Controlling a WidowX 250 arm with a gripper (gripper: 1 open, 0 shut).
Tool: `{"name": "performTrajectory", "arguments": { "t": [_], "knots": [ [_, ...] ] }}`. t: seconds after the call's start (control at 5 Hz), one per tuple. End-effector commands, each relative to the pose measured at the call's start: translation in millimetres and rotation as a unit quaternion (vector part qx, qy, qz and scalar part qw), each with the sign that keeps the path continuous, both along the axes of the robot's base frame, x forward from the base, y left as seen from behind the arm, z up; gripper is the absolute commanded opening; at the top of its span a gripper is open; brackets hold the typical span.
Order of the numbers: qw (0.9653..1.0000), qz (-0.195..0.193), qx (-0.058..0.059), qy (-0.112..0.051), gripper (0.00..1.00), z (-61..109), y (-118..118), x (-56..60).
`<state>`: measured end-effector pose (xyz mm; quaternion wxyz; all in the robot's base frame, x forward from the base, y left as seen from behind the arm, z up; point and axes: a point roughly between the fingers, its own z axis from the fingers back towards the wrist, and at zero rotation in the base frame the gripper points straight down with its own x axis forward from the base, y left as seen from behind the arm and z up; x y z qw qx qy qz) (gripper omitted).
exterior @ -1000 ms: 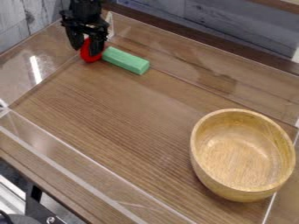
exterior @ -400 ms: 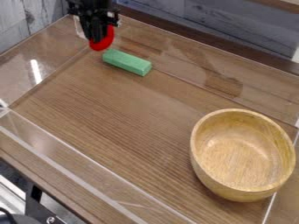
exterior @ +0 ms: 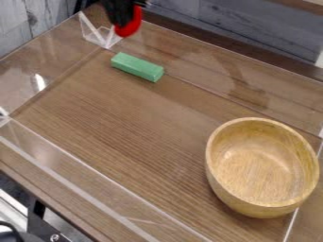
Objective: Move the red object to the right side of the table
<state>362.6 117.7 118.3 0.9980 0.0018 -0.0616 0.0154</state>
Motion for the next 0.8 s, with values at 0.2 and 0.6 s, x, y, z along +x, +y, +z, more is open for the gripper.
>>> {"name": "performTrajectory", "arguments": {
  "t": [0.2, 0.6],
  "knots": [
    [0.9989, -0.039, 0.002, -0.027, 0.00, 18.3, -63, 6.8],
    [0.9994, -0.029, -0.009, -0.016, 0.00, 10.2, -86, 4.8]
  ]
}}
